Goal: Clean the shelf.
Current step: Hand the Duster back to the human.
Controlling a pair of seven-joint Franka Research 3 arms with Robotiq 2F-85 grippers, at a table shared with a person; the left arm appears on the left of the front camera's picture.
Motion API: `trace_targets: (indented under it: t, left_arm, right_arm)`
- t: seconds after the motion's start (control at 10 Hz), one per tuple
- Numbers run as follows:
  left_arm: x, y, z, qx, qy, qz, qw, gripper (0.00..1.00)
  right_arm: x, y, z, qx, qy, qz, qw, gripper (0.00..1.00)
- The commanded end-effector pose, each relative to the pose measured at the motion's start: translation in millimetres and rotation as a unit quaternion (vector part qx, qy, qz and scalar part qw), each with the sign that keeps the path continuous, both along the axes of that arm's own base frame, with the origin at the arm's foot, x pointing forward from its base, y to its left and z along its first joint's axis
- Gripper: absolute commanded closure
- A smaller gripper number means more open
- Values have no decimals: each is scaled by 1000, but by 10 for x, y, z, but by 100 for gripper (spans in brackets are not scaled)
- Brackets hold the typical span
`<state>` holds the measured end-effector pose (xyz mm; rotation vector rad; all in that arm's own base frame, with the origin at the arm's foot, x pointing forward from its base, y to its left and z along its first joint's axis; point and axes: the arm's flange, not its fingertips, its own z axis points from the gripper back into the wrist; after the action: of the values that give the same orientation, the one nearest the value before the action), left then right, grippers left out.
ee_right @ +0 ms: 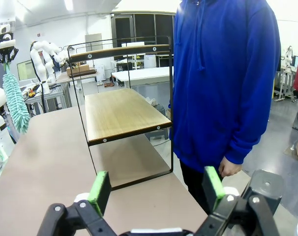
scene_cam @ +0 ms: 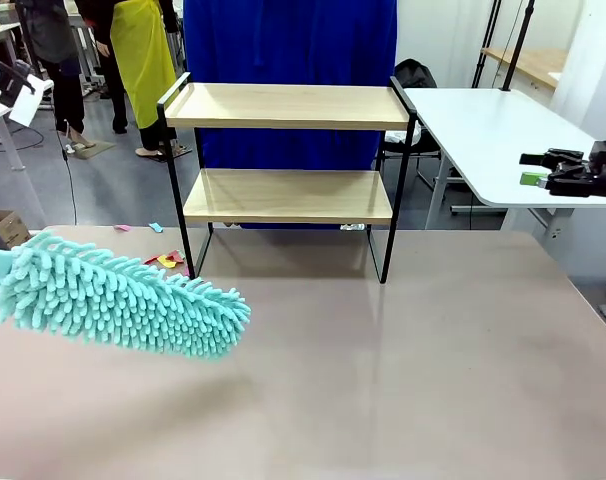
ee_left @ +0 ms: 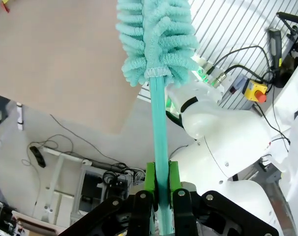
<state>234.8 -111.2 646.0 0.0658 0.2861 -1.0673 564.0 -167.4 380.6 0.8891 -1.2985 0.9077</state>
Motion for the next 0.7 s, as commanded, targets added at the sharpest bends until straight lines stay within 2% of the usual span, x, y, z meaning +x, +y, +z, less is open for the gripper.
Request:
trace_targets:
  t: [0.0, 0.6]
  left_arm:
    - [-16, -15, -37, -10, -5, -2, 1000, 87]
    - [-5, -14, -12, 0, 0, -3, 1000, 87]
  right_arm:
    - [0, 16, 34, -4, 5, -1, 1000, 0]
    - [0, 0, 0, 0, 0, 0, 1000, 0]
